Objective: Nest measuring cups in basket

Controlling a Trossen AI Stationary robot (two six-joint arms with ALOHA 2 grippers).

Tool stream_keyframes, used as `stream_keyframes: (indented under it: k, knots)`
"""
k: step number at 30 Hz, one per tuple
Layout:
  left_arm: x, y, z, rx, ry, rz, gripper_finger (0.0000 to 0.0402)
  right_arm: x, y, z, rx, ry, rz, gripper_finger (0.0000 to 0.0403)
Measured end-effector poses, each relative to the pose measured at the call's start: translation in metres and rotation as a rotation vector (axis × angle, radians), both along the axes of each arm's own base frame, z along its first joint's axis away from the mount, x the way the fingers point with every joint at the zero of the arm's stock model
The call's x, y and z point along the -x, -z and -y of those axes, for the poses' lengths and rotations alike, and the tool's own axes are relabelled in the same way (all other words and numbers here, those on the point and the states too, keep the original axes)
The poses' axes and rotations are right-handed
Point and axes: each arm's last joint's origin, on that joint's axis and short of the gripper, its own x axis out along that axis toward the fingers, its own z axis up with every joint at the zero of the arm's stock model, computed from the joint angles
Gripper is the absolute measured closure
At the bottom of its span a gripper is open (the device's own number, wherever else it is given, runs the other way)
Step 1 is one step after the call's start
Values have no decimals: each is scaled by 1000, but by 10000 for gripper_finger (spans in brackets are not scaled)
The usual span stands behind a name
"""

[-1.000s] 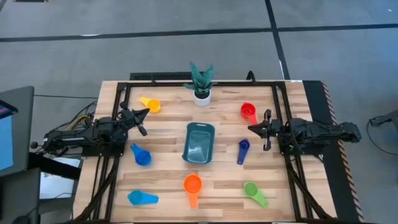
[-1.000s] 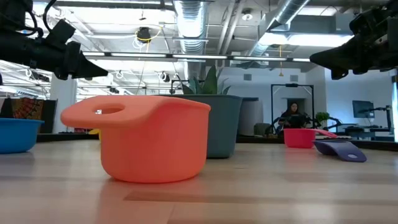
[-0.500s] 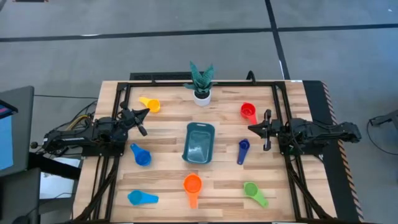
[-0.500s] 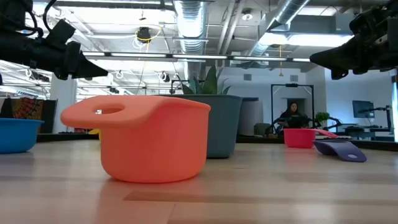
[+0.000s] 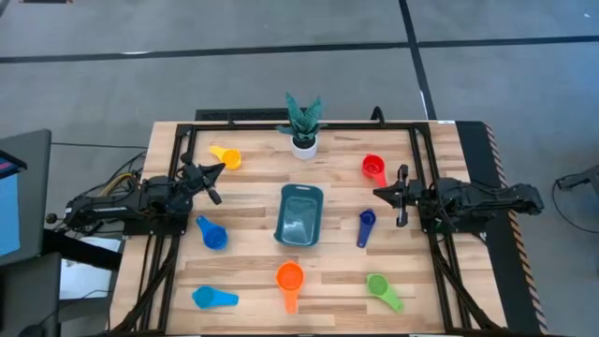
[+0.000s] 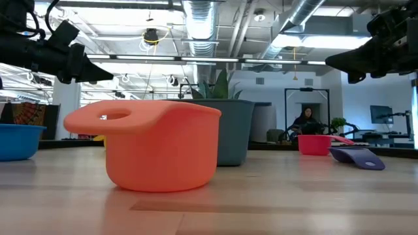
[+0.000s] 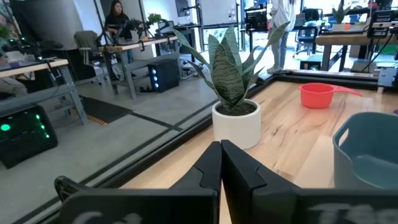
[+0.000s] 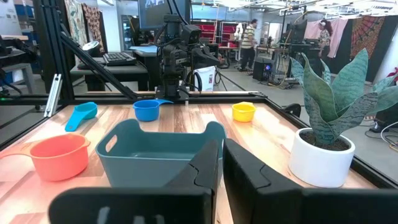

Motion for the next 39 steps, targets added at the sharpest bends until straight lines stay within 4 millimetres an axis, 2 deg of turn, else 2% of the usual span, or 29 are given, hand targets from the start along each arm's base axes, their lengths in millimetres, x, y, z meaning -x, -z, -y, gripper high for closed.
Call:
stream_keyframes:
  k: [9,15,23,32,39]
  knots:
    - [0,0,0,4,1,3,401,0,0,0,0,1,0,355]
    - [0,0,0,141,12,132,401,0,-1,0,-2,-1,7,355]
    - [1,0,-1,190,-47,184,401,0,-6,1,-152,4,83,355]
    - [4,0,-4,198,-164,210,401,-2,-2,1,-218,7,45,355]
    - [2,3,-4,223,-165,197,401,-9,12,3,-263,103,-90,355]
